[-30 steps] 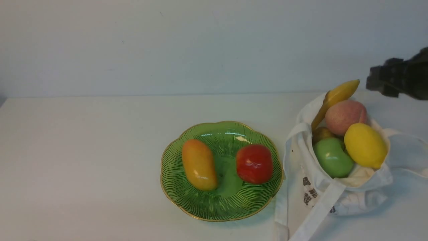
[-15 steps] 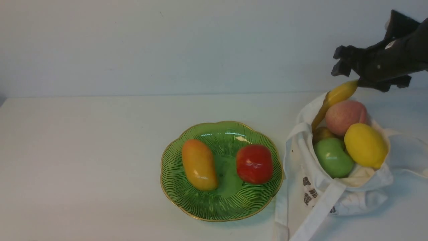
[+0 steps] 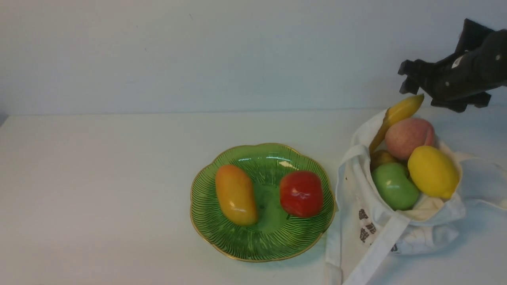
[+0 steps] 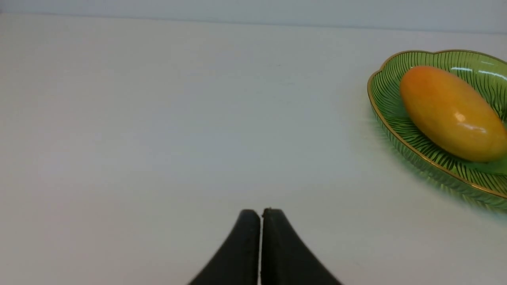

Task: Take the fruit out of the cloth bag on the white table and place them on a plate.
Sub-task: 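Reach into the bag and grasp the banana with the right gripper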

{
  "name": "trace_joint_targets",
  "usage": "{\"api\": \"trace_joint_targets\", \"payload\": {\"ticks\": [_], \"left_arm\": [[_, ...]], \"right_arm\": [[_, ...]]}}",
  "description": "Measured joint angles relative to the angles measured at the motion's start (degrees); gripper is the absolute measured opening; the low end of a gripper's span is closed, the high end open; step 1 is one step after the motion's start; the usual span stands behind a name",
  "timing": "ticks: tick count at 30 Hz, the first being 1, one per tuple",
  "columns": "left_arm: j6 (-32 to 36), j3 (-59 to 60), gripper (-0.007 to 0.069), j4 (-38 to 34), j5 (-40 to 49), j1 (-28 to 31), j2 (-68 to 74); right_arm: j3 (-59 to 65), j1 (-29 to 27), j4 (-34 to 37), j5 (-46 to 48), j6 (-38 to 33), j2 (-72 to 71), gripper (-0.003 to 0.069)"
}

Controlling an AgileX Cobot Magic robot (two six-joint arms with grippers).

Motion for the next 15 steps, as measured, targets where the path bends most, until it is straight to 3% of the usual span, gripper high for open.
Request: {"api": "trace_joint_targets", "payload": {"ticks": [4,8,10,11,13,15], "left_arm": [[0.0,0.0,-0.0008,0.0,0.0,0.0,0.0],[0.0,0.0,-0.0008,0.0,0.0,0.0,0.0],[0.0,0.0,-0.0008,0.0,0.0,0.0,0.0],[0.0,0.0,-0.0008,0.0,0.0,0.0,0.0],[0.0,0.0,-0.0008,0.0,0.0,0.0,0.0],[0.0,0.0,-0.0008,0.0,0.0,0.0,0.0]], "right_arm": [[0.0,0.0,0.0,-0.65,0.13,0.94,0.05],[0.0,0.0,0.21,-1.53,0.13,1.0,0.0449],[0.0,0.0,0.86,-1.62,0.13,1.0,0.0329],[0.0,0.0,0.97,-1.57,0.13,1.0,0.0329],[0.0,0.0,2.05,-1.3,-0.01,1.0,0.0224],[0.0,0.0,3.04,-0.78,-0.35,1.0,0.0183]]}}
